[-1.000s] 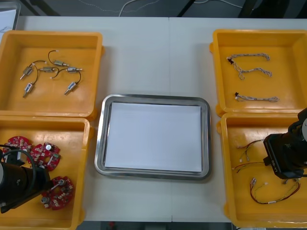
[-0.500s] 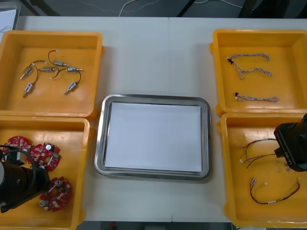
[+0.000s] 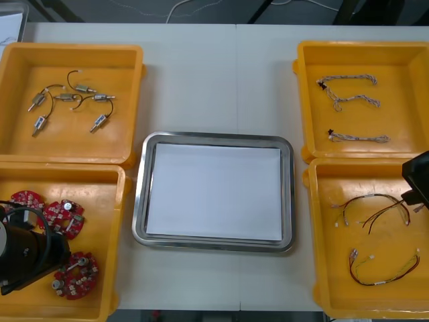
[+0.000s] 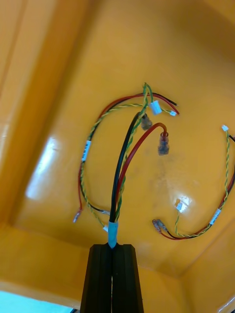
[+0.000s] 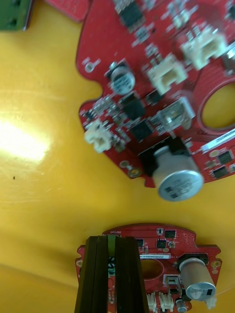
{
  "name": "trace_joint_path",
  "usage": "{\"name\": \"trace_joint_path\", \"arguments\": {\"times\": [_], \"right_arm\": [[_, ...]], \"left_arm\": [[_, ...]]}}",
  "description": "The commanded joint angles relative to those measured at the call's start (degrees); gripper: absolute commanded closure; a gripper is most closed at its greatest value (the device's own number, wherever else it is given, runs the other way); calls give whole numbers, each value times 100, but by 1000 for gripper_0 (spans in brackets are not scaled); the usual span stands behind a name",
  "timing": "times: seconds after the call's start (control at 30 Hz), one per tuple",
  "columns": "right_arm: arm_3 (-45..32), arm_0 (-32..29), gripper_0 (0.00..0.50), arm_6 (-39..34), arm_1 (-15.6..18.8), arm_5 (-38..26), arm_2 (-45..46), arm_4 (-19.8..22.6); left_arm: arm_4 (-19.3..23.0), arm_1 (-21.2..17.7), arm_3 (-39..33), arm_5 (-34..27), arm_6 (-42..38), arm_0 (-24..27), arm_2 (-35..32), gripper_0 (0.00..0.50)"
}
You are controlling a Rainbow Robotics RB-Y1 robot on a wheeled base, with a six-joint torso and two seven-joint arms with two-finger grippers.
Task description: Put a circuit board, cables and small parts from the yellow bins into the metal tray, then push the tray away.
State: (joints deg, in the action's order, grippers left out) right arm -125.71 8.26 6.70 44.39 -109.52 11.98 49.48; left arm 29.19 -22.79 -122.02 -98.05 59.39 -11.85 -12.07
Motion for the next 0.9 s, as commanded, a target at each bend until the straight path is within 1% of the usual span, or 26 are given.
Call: {"name": "trace_joint_path", "arguments": {"times": [0.03,0.1,0.2,0.23,0.33,0.37,0.5,0.6,0.73,0.8,0.83,0.87,0.9], "right_arm": [[-393,114,500,622,280,-48,173,79],[-428,114,500,824,307,-48,173,88],[-569,114,500,1440,386,-48,173,88],[-595,114,500,1545,395,-48,173,88],[-771,114,500,2160,439,-48,173,105],[-806,114,500,2239,447,-48,173,114],[-920,114,500,2705,509,-48,173,272],[-1070,114,500,3206,579,-48,173,466],[-1298,114,500,3751,623,-48,173,554],[-1421,114,500,4076,623,-48,173,589],[-1421,114,500,4076,623,-48,173,589],[-1492,114,500,4322,623,-48,173,624],[-1518,105,500,4393,632,-48,173,642]], "left_arm": [[-19,37,-68,-171,-270,315,-181,500],[-10,20,-86,-224,-234,376,-260,500],[-71,-59,-138,-426,-138,543,-401,500],[-80,-77,-138,-435,-120,570,-419,500],[-71,-253,-209,-452,-50,649,-454,500],[-71,-279,-226,-452,-41,658,-454,500],[-36,-499,-340,-452,47,702,-524,500],[-54,-771,-516,-452,126,702,-550,500],[69,-973,-630,-470,223,702,-647,500],[184,-1070,-754,-584,284,710,-753,500],[184,-1070,-754,-584,284,710,-753,500],[395,-1114,-859,-725,319,737,-893,500],[465,-1123,-885,-777,328,763,-946,500]]}}
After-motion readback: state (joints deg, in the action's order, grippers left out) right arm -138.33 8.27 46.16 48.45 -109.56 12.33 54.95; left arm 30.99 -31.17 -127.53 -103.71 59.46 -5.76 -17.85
